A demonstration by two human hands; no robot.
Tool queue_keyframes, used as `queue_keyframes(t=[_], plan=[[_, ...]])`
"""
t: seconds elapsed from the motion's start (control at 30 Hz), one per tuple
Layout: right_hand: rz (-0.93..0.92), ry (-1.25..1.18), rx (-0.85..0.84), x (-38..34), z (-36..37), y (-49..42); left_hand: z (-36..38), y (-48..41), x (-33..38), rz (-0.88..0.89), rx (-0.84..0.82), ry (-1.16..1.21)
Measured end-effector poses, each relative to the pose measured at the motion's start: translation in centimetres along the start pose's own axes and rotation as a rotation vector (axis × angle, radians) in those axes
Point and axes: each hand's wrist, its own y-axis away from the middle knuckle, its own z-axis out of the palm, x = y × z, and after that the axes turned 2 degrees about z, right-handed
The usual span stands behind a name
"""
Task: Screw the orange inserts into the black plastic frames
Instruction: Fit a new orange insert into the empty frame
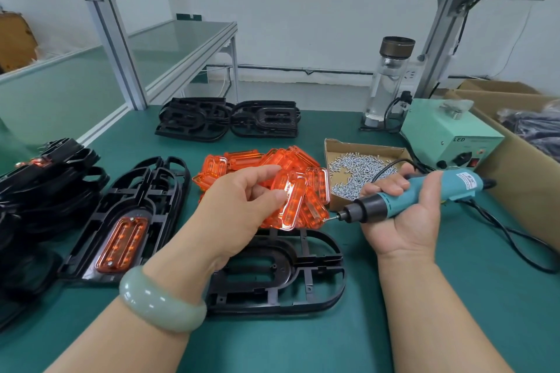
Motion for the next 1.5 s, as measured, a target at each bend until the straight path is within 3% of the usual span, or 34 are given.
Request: queue_keyframes(t=[0.13,0.37,0.47,0.67,0.8,1.03,1.23,1.5], plan=[[0.005,0.007,0.002,0.1,0.0,0.0,-0.1,0.7,0.3,0.021,-0.045,0.025],[0.008,-0.001,0.008,0.0,0.0,0.0,-0.1,1.4,0.1,-0.188,0.063,0.426],[0.008,0.003,0.011,0.0,0.0,0.0,-0.3,1.8,-0.5,-0.194,0.054,0.465],[0.004,0.008,0.015,0.1,0.0,0.0,-1.0,2.3,-1.9,-0.197,0.131,0.227],[0.006,0.011,0.016,0.1,0.0,0.0,-1.4,3.0,-1.7,-0.214,0.094,0.172],[0.009,0.013,0.015,0.2,-0.1,0.0,-2.3,4.1,-1.9,-0.146,0.075,-0.204],[0.008,0.025,0.007,0.2,-0.2,0.0,-2.1,4.3,-2.6,-0.142,-0.016,-0.398],[0.005,0.037,0.005,0.3,-0.2,0.0,-2.4,4.4,-2.9,-0.061,0.002,-0.682]])
